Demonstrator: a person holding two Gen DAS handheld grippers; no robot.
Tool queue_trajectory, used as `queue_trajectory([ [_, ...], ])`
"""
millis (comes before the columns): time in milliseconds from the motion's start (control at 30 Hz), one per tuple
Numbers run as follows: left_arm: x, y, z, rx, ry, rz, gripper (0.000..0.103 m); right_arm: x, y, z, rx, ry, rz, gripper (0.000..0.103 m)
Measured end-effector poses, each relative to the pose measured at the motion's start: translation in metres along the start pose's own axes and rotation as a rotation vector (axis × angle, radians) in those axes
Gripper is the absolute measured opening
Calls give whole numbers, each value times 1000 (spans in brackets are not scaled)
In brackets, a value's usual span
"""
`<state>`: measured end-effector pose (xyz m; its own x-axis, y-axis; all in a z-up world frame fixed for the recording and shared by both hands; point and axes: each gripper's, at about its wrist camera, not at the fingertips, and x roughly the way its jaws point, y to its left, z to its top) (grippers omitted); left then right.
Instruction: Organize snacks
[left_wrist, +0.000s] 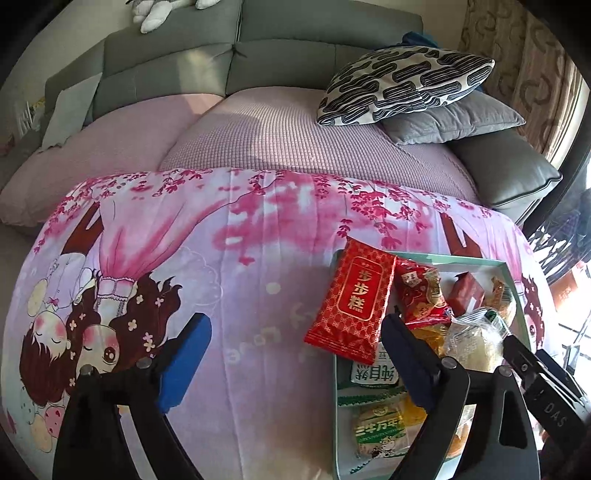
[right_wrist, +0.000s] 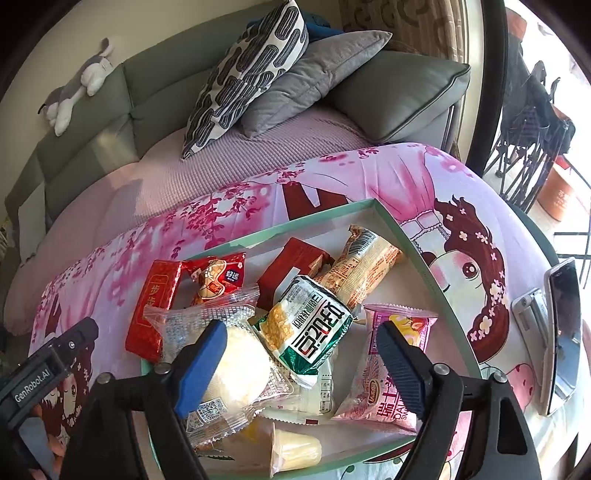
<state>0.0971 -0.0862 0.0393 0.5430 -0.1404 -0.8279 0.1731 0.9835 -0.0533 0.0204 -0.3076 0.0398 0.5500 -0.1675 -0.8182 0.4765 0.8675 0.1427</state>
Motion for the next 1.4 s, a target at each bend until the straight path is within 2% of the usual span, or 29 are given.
queue_trajectory([
  [67,1,1,0,0,-1,5,95,1,-1,0,4,1,-7,91],
  [167,3,2,-1,6,-4,26,102,2,-3,0,12,5,-19,93],
  [233,4,1,-1,12,0,28,102,3,-5,0,19,9,-30,98],
  [400,4,0,-1,3,5,16,102,3,-7,0,26,4,-36,100],
  [433,3,-1,-1,8,-3,31,102,3,-8,0,26,0,-34,103],
  [633,-4,-7,-3,63,-31,149,102,-2,-8,-2,36,-31,-33,103],
  [700,-6,-5,-4,62,-37,168,102,-3,-6,-3,31,-35,-34,103],
  [800,-8,1,-6,43,-17,149,102,-4,1,-5,7,-41,-36,103],
  [1000,-11,16,-17,31,21,175,102,-9,9,-8,-16,-57,-55,103],
  [1200,-9,41,-29,-29,102,184,102,-12,20,-13,-42,-59,-59,103],
  [1400,-18,55,-40,-43,101,173,102,-23,35,-18,-69,-87,-52,103],
])
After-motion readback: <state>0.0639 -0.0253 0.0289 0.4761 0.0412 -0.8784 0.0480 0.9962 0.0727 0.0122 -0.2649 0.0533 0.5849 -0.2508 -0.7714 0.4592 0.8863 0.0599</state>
